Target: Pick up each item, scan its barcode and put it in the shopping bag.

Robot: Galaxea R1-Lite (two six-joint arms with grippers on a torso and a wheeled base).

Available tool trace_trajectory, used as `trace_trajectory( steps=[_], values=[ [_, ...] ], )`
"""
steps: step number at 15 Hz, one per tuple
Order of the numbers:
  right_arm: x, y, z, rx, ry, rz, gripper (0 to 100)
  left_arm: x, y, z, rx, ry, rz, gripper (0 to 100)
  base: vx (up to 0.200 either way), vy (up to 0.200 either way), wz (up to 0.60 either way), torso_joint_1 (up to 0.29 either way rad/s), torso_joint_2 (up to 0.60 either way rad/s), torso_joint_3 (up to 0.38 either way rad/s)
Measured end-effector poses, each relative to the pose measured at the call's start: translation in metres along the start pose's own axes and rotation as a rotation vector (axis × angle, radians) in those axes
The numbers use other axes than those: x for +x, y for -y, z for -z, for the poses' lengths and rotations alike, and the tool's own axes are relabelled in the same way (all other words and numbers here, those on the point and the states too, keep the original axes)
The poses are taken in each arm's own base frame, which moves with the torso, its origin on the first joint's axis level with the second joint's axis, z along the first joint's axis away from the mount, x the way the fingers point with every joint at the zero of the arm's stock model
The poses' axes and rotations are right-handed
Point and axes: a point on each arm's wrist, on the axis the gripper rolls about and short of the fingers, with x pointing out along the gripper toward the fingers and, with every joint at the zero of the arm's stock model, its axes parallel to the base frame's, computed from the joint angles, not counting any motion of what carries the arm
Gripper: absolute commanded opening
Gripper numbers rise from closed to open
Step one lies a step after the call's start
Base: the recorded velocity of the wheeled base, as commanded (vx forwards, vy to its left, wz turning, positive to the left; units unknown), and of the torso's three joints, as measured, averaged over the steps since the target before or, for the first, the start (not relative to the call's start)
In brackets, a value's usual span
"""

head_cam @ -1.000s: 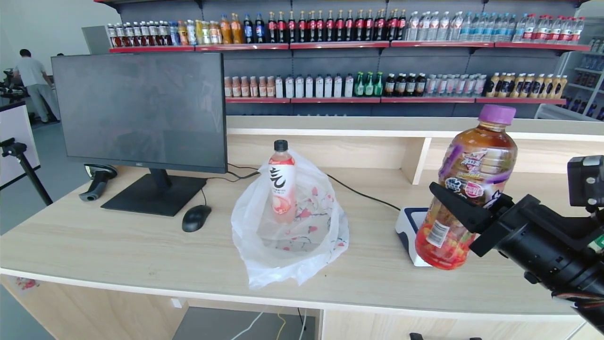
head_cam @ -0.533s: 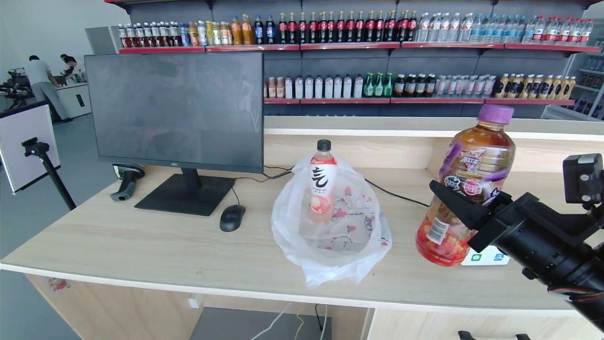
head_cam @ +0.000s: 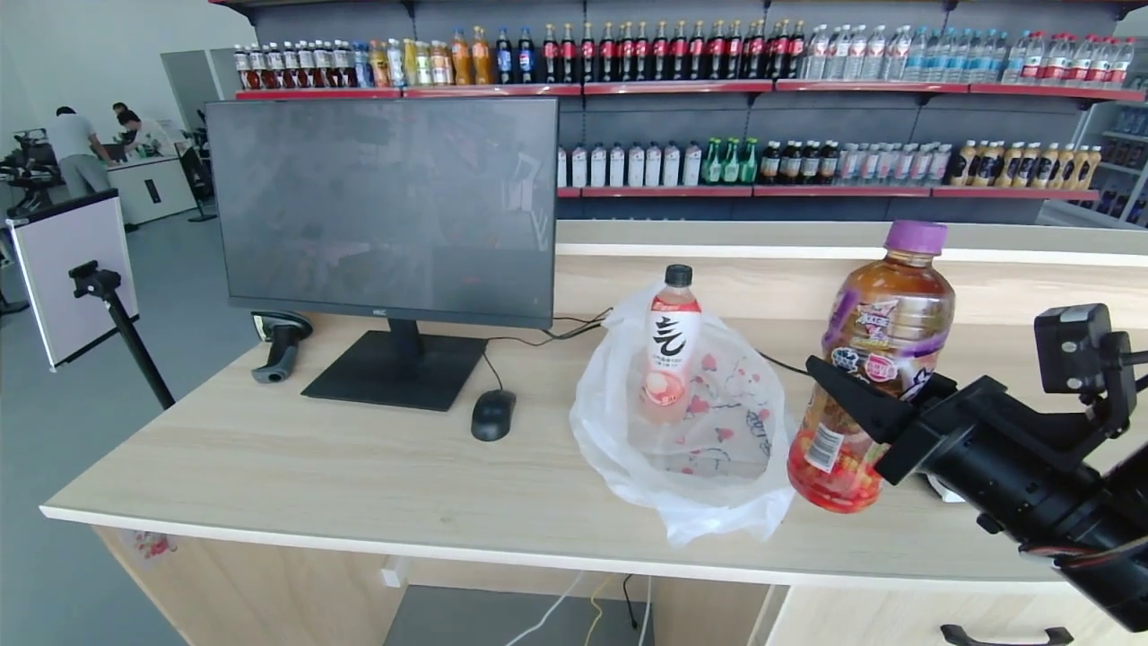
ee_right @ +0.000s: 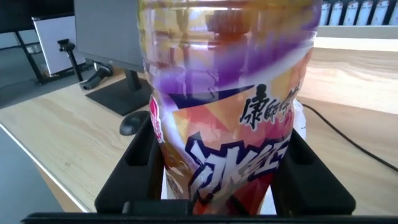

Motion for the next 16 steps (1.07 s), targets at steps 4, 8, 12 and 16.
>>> trace_trajectory(
  steps=[4,8,12,16],
  values=[
    [0.001,0.000,0.000,-0.001,0.004,-0.004,0,0.000,0.000,0.000,0.001,-0.002,0.000,100,0.200,0.000,0.00,-0.001,0.00,0.004],
    [0.005,0.001,0.000,-0.001,0.004,-0.002,0,0.000,0.000,0.000,0.001,-0.002,0.000,100,0.000,0.000,0.00,0.000,0.00,0.000],
    [0.015,0.003,0.002,-0.001,0.008,0.001,0,0.000,0.000,0.000,0.000,-0.001,0.000,100,0.000,0.000,0.00,0.000,0.00,0.000],
    [0.032,0.021,0.012,-0.010,-0.009,0.059,0,0.000,0.000,0.000,-0.002,-0.001,0.000,100,0.000,0.000,0.00,0.000,0.00,0.000]
  ],
)
